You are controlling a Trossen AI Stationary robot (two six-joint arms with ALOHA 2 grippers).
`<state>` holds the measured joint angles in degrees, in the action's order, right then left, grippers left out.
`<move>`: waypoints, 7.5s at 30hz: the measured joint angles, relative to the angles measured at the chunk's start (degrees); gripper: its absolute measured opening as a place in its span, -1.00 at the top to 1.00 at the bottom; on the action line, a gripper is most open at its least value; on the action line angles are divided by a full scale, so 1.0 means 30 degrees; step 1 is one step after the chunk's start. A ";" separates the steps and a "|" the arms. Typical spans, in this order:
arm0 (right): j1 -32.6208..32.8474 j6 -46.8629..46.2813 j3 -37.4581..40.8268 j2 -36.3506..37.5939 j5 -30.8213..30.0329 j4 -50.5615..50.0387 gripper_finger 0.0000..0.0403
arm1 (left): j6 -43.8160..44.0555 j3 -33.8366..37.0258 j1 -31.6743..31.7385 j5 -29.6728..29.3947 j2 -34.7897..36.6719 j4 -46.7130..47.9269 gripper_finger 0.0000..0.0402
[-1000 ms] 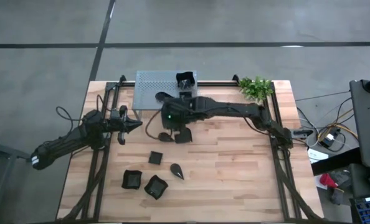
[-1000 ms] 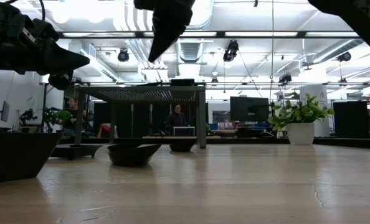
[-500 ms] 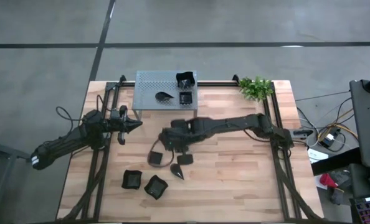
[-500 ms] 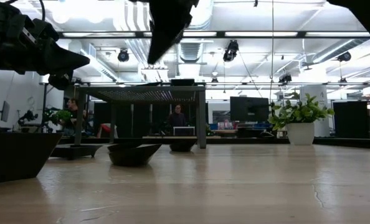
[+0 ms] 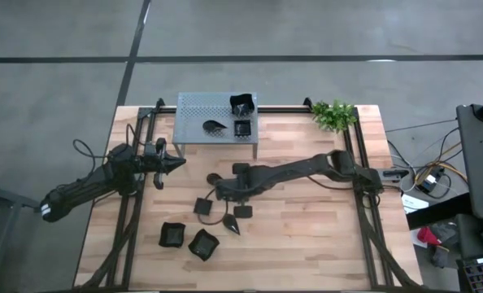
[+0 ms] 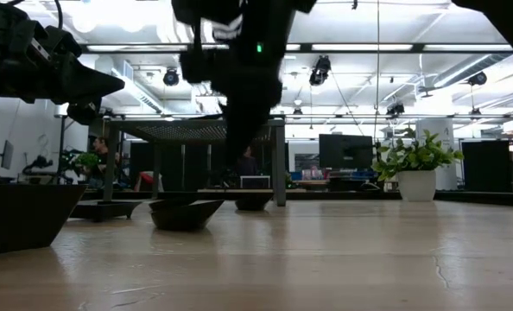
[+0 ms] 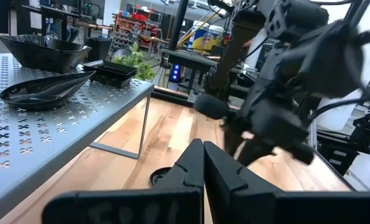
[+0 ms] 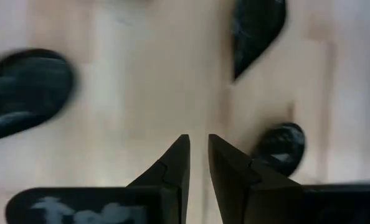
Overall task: Pick & Place Mini shaped plates
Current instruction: Stack the black drop shaped plate on top of the black drop shaped plate on the shelf
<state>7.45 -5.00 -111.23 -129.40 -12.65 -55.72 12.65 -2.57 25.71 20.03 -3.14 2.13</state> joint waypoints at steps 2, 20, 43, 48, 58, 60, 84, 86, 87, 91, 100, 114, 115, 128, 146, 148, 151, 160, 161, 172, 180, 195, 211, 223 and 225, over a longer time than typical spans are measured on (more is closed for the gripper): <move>-0.0129 -0.0404 0.0453 0.0000 -0.0841 0.0281 0.74 | 0.0001 0.0000 0.0002 0.0006 0.0000 0.0000 0.99; -0.0898 -0.2503 0.3048 -0.0007 -0.1848 0.2772 0.40 | 0.0000 0.0000 0.0007 0.0007 0.0000 0.0000 0.99; -0.1180 -0.2914 0.3876 -0.0007 -0.3123 0.3012 0.53 | -0.0001 0.0000 0.0000 0.0003 -0.0004 0.0000 0.99; -0.1270 -0.3263 0.4298 -0.0015 -0.3135 0.3172 0.57 | 0.0005 0.0000 0.0000 0.0000 0.0000 0.0000 0.99; -0.1255 -0.3190 0.4309 -0.0015 -0.3137 0.3285 0.89 | -0.0001 0.0000 0.0007 0.0006 0.0000 0.0000 0.99; -0.1255 -0.3056 0.4309 -0.0015 -0.3139 0.3290 0.94 | 0.0006 0.0001 0.0006 0.0006 0.0000 0.0000 0.99; 0.0304 0.4545 0.0682 0.0860 -0.3904 0.3040 0.96 | 0.0000 0.0000 0.0001 0.0000 -0.0007 0.0000 0.99; 0.0273 0.5467 0.0146 0.0860 -0.4671 0.2833 0.96 | -0.0001 0.0000 0.0000 0.0007 -0.0007 0.0004 0.99; 0.0261 0.5976 -0.0199 0.0860 -0.5142 0.2599 0.96 | 0.0006 0.0000 0.0007 0.0006 -0.0007 0.0000 0.99; 0.0436 0.8812 -0.1570 0.0937 -0.7351 0.2517 0.96 | 0.0001 0.0000 0.0000 0.0002 -0.0007 0.0000 0.99; -0.1277 1.1352 -0.3909 0.0976 -0.7501 0.2709 0.96 | -0.0001 0.0000 0.0006 0.0004 -0.0007 0.0000 0.99; -0.4579 1.6047 -0.4007 0.0889 -0.5040 0.5801 0.96 | 0.0005 0.0000 0.0007 0.0007 -0.0007 0.0000 0.99; -0.4803 1.6143 -0.3974 0.0870 -0.4737 0.5750 0.96 | 0.0006 0.0000 0.0000 0.0000 -0.0007 0.0007 0.99; -0.5991 1.4799 -0.3771 0.0860 -0.1824 0.5834 0.96 | 0.0003 0.0000 0.0003 0.0000 -0.0007 0.0000 0.99; -0.6299 1.4071 -0.3362 0.0825 -0.1703 0.6273 0.96 | -0.0001 0.0001 0.0000 0.0000 -0.0007 0.0006 0.99; -0.6312 1.4092 -0.3359 0.0747 -0.1717 0.6395 0.96 | 0.0006 0.0001 0.0001 0.0007 -0.0007 0.0000 0.99; -0.6333 1.4134 -0.3252 0.0714 -0.1668 0.6414 0.96 | 0.0003 0.0000 0.0004 0.0007 -0.0004 0.0000 0.99; -0.6355 1.4282 -0.3181 0.0627 -0.1622 0.6417 0.91 | 0.0003 0.0000 0.0003 0.0003 -0.0003 0.0000 0.99; -0.6355 1.4264 -0.3181 0.0627 -0.1622 0.6410 0.88 | -0.0001 0.0006 0.0000 0.0002 -0.0007 0.0000 0.99; -0.6148 1.3801 -0.3188 0.0794 -0.1821 0.6331 0.62 | 0.0006 0.0000 0.0007 0.0007 -0.0007 0.0000 0.99; -0.5034 1.2576 -0.3210 0.1209 -0.1775 0.6196 0.62 | 0.0002 0.0000 0.0002 0.0003 -0.0005 0.0000 0.99; -0.1762 0.8100 -0.2999 0.1209 -0.0941 0.3488 0.67 | -0.0001 0.0004 0.0003 0.0004 -0.0007 0.0000 0.99; 0.1563 0.1714 -0.0225 0.1209 0.1707 0.5649 0.66 | 0.0002 0.0002 0.0005 0.0007 -0.0005 0.0000 0.99; 0.4160 0.0347 0.2941 0.1209 -0.0629 1.0041 0.46 | -0.0001 0.0001 0.0005 0.0006 -0.0003 0.0000 0.99; 0.4348 -0.0030 0.3420 0.1209 -0.1346 1.0264 0.40 | 0.0000 0.0000 0.0005 0.0005 -0.0001 0.0000 0.99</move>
<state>20.49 -5.09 -100.97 -125.78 -16.69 -24.93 12.65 -2.57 25.73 20.05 -3.14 2.13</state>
